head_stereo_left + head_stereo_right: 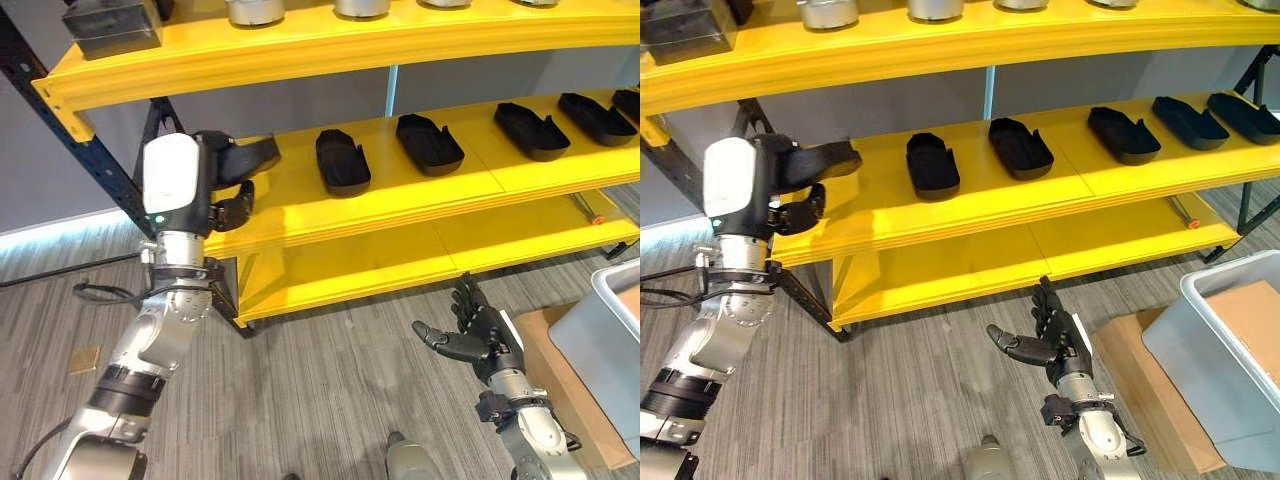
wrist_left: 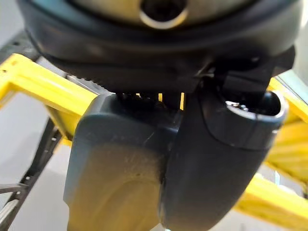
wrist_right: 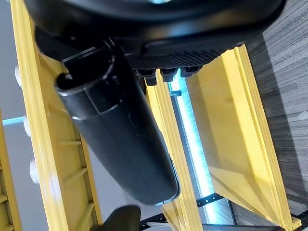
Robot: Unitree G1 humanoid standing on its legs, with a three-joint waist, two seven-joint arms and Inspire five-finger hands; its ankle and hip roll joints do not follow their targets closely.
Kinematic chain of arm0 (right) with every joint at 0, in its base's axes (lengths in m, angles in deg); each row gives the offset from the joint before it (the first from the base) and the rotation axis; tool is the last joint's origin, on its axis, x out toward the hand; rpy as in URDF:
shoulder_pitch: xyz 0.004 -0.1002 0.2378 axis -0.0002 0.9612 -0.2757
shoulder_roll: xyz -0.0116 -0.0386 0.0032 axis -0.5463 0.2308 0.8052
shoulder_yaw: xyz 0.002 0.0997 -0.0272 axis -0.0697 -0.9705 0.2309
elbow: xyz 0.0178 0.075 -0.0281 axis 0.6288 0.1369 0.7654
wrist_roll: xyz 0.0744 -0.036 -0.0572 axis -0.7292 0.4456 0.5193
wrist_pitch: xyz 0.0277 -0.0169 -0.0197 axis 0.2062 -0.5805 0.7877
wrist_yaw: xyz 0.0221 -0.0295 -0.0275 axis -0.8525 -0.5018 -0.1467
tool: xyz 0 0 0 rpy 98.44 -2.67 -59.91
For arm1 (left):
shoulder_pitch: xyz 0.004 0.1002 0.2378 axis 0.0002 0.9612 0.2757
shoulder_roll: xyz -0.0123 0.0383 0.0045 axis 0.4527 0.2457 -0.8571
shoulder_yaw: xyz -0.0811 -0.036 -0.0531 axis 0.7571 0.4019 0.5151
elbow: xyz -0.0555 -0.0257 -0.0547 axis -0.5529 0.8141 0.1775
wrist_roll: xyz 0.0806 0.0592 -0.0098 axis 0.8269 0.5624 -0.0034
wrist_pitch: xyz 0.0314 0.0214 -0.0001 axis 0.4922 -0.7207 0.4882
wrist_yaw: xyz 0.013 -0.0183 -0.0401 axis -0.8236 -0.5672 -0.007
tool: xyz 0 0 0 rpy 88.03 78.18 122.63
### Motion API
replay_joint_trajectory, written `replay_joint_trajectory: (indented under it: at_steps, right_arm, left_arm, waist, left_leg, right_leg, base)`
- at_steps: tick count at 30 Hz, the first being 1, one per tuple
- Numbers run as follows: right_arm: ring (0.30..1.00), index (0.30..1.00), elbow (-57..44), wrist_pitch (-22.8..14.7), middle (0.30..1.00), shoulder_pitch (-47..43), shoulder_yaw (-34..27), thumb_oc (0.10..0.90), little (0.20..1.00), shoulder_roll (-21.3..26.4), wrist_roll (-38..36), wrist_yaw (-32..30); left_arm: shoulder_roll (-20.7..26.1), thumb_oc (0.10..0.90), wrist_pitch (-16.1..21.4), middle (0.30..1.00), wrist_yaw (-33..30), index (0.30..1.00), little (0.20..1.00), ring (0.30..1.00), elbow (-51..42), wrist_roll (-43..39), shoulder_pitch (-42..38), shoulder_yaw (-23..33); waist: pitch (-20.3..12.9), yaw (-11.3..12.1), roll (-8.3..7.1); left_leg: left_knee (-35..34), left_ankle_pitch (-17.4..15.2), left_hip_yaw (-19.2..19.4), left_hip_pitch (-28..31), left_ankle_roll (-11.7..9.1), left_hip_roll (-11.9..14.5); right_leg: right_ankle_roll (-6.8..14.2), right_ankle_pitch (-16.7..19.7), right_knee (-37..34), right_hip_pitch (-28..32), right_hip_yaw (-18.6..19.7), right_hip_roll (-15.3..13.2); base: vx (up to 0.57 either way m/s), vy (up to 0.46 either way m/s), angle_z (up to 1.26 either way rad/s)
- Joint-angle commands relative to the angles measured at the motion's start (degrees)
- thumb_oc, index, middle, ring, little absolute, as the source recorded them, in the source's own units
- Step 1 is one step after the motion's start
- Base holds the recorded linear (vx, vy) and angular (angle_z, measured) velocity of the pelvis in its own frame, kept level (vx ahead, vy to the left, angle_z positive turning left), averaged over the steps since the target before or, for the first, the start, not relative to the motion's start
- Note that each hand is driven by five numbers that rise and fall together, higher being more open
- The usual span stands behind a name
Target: Move parts from the plastic box to the shelf.
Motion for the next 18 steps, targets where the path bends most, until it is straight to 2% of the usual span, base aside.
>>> replay_joint_trajectory:
  at_steps: [1,2,3,6,9,10,12,15,18]
  right_arm:
    - [1.000,1.000,-5.39,-5.16,1.000,-0.35,0.15,0.900,1.000,0.52,0.42,0.52]
    - [1.000,1.000,-5.39,-5.16,1.000,-0.34,0.16,0.900,1.000,0.53,0.42,0.52]
    - [1.000,1.000,-4.90,-4.90,1.000,-0.56,-0.07,0.900,1.000,0.37,-0.19,0.92]
    - [1.000,1.000,-4.88,-5.16,1.000,-1.48,0.59,0.900,1.000,0.68,-0.60,1.14]
    - [1.000,1.000,-5.12,-5.30,1.000,-1.83,0.88,0.900,1.000,1.00,-0.51,1.40]
    - [1.000,1.000,-5.25,-5.35,1.000,-1.55,0.80,0.900,1.000,1.13,0.14,1.58]
    - [1.000,1.000,-5.32,-5.18,1.000,-1.47,0.91,0.900,1.000,1.38,0.24,1.60]
    - [1.000,1.000,-5.23,-4.48,1.000,-1.36,0.10,0.900,1.000,2.06,1.03,1.82]
    - [1.000,1.000,-4.93,-4.19,1.000,-1.14,-0.42,0.900,1.000,2.28,1.25,1.37]
  left_arm:
    - [7.09,0.400,0.07,0.300,-2.22,0.300,0.300,0.300,-5.19,4.72,-7.39,4.39]
    - [7.09,0.400,0.07,0.300,-2.21,0.300,0.300,0.300,-5.21,4.73,-7.35,4.42]
    - [6.91,0.400,0.63,0.300,-1.60,0.300,0.300,0.300,-5.41,4.47,-6.44,5.02]
    - [7.06,0.400,0.57,0.300,-1.97,0.300,0.300,0.300,-5.52,4.36,-5.95,5.29]
    - [6.93,0.400,0.51,0.300,-2.14,0.300,0.300,0.300,-5.29,4.42,-5.23,5.72]
    - [6.67,0.400,0.69,0.300,-2.06,0.300,0.300,0.300,-5.69,4.98,-3.91,6.68]
    - [6.02,0.400,0.81,0.300,-1.80,0.300,0.300,0.300,-6.28,4.73,-2.41,7.46]
    - [3.86,0.400,1.74,0.300,-1.58,0.300,0.300,0.300,-8.01,3.85,1.47,10.07]
    - [3.14,0.400,2.17,0.300,-1.07,0.300,0.300,0.300,-8.97,3.20,2.83,10.83]
  waist:
    - [-0.63,-1.94,-0.28]
    - [-0.61,-1.96,-0.28]
    - [-1.19,-2.22,-0.64]
    - [-0.52,-1.82,-1.05]
    - [-0.68,-1.42,-1.38]
    - [-1.72,-0.42,-1.47]
    - [-2.26,-0.47,-1.57]
    - [-3.78,-0.20,-0.68]
    - [-4.14,-0.63,-0.09]
  left_leg:
    - [2.19,-5.41,0.29,2.90,3.69,2.13]
    - [2.15,-5.39,0.29,2.94,3.69,2.12]
    - [0.48,-5.51,0.85,4.46,3.14,1.26]
    - [0.46,-6.20,1.74,6.35,2.23,1.41]
    - [0.68,-6.37,2.30,7.22,1.54,1.58]
    - [0.58,-6.87,2.15,8.01,0.28,2.18]
    - [-0.22,-5.39,2.74,8.24,-0.27,2.66]
    - [-3.88,-2.21,2.82,10.08,-2.59,5.36]
    - [-5.91,-0.79,2.46,10.82,-3.48,6.56]
  right_leg:
    - [1.41,19.10,-5.07,0.88,-1.92,-8.31]
    - [1.41,19.10,-5.09,0.92,-1.92,-8.32]
    - [2.09,17.55,-10.33,1.13,-2.56,-7.42]
    - [3.29,17.11,-16.42,0.41,-4.95,-8.35]
    - [3.45,16.44,-18.48,1.08,-6.82,-8.62]
    - [4.09,15.60,-19.60,2.96,-7.92,-8.84]
    - [3.62,15.55,-19.73,3.27,-8.26,-8.55]
    - [2.91,12.50,-18.62,4.93,-10.76,-6.66]
    - [2.22,10.24,-17.80,5.26,-11.45,-5.52]
  base:
    - [0.06,0.204,-0.62]
    - [0.18,0.124,-0.77]
    - [0.16,0.010,-0.59]
    - [0.14,-0.033,-0.42]
    - [0.16,-0.103,-0.12]
    - [0.23,-0.139,-0.05]
    - [0.14,-0.189,0.02]
    - [0.17,-0.224,0.09]
    - [0.10,-0.117,0.12]
